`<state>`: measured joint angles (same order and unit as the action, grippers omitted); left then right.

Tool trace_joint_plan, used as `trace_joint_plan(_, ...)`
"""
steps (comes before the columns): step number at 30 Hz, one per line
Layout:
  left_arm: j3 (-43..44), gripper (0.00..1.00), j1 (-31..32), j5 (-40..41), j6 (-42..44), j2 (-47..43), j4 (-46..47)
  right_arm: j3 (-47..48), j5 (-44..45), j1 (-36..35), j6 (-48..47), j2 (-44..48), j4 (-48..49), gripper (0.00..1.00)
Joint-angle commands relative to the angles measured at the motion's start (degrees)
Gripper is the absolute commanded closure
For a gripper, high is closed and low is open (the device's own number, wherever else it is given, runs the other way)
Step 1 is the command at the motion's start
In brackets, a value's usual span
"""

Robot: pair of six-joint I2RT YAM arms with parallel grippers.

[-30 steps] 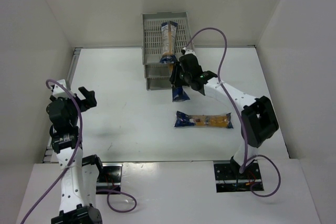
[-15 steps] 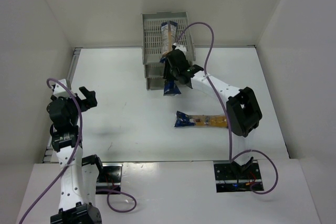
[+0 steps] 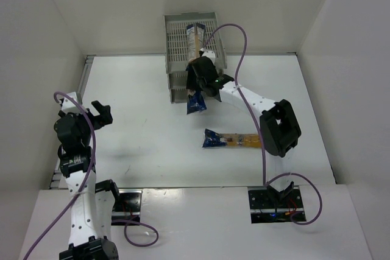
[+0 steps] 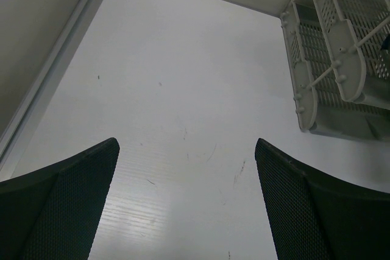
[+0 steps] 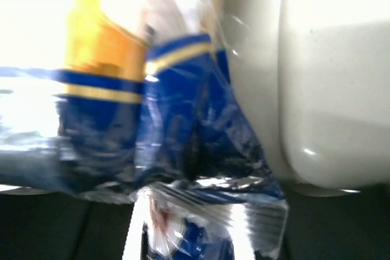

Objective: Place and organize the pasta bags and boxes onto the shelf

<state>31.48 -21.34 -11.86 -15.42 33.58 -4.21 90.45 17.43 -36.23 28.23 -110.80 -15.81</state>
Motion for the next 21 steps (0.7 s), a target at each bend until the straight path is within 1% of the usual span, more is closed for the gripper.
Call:
trace_joint_plan(1,-0.4,0.01,-0.4,-0.4,-1.1,-0.6,3.3,1.7,1.3,-0.4,-0.7,3.1,6.0,0.31)
trace_joint_plan(2,-0.4,0.01,-0.4,-0.4,-1.1,-1.1,3.3,1.7,0.7,-0.4,-1.2,3.7,6.0,0.29)
trace_joint_plan(6,-0.4,0.01,-0.4,-0.4,-1.1,-1.2,3.3,-0.1,0.1,-0.4,-1.9,5.6,6.5,0.29)
trace_joint_plan(11,-0.4,0.01,-0.4,-0.4,-1.1,-1.7,3.3,-2.6,-5.2,-0.4,-5.5,9.5,5.8,0.29)
trace_joint_plan(13,-0.4,0.01,-0.4,-0.4,-1.1,-1.7,3.3,-5.5,-8.4,-0.4,-7.0,12.8,4.7,0.29)
trace_joint_plan(14,-0.4,0.01,-0.4,-0.4,-1.1,-1.7,3.3,-6.9,-9.2,-0.4,-9.7,14.2,3.8,0.29)
trace_joint_plan(15,-0.4,0.01,-0.4,-0.4,-1.1,-1.7,3.3,-10.1,-9.2,-0.4,-11.1,15.7,2.9,0.3)
trace_joint_plan(16,-0.4,0.01,-0.4,-0.4,-1.1,-1.7,3.3,-11.9,-9.2,-0.4,-12.8,17.3,2.9,0.33)
trace_joint_plan(17,-0.4,0.01,-0.4,-0.4,-1.1,-1.7,3.3,-14.0,-9.2,-0.4,-18.4,20.9,2.2,0.44)
trace_joint_plan(18,-0.4,0.01,-0.4,-0.4,-1.1,-1.7,3.3,-19.0,-9.2,-0.4,-21.4,23.2,2.2,0.51)
trace_joint_plan(19,-0.4,0.01,-0.4,-0.4,-1.1,-1.7,3.3,-21.7,-10.5,-0.4,-24.1,25.7,3.3,0.58)
trace_joint_plan(20,-0.4,0.01,-0.4,-0.4,-1.1,-1.7,3.3,-24.2,-12.6,-0.4,-26.8,31.2,4.1,0.7)
trace_joint_plan(21,-0.4,0.01,-0.4,-0.4,-1.1,-1.7,3.3,-28.3,-15.6,-0.4,-32.4,33.7,4.9,0.75)
